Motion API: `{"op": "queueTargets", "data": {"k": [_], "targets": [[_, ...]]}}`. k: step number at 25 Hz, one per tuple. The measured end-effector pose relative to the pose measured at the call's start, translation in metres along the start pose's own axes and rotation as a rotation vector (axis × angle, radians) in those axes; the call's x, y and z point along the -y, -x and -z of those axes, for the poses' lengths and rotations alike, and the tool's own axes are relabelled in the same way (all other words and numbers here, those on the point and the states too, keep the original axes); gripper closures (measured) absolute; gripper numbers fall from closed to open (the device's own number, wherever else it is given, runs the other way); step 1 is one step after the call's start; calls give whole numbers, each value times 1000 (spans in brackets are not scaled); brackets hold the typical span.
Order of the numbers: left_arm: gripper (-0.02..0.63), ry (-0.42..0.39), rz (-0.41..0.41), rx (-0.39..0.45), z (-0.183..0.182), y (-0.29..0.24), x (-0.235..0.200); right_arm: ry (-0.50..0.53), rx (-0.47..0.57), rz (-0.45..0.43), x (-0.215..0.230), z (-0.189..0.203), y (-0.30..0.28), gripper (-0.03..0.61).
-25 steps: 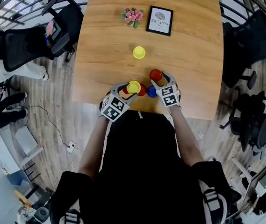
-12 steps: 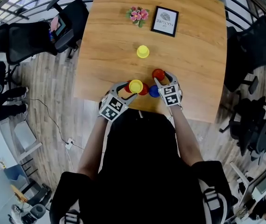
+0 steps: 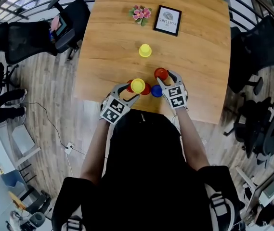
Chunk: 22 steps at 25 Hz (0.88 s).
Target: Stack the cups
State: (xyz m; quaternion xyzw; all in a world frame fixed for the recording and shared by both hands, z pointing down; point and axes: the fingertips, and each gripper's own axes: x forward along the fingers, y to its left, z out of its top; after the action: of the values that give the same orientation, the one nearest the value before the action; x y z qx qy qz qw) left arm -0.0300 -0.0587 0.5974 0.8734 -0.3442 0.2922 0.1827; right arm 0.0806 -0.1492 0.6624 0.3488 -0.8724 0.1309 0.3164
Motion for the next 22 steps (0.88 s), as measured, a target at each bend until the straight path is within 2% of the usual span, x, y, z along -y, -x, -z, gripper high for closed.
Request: {"op": "queueTargets", "data": {"k": [4, 8, 14, 22], "targets": [[354, 19, -4, 6, 3, 1, 5, 36, -2, -13, -9, -5, 11, 336], [354, 30, -17, 17, 5, 2, 3, 5, 19, -29, -12, -7, 16, 336], [354, 40, -21, 35, 8, 9, 2, 11, 12, -16, -15, -8, 23, 336], [354, 21, 13, 50, 12, 18, -7, -20, 21, 12, -23, -17, 27, 336]]}}
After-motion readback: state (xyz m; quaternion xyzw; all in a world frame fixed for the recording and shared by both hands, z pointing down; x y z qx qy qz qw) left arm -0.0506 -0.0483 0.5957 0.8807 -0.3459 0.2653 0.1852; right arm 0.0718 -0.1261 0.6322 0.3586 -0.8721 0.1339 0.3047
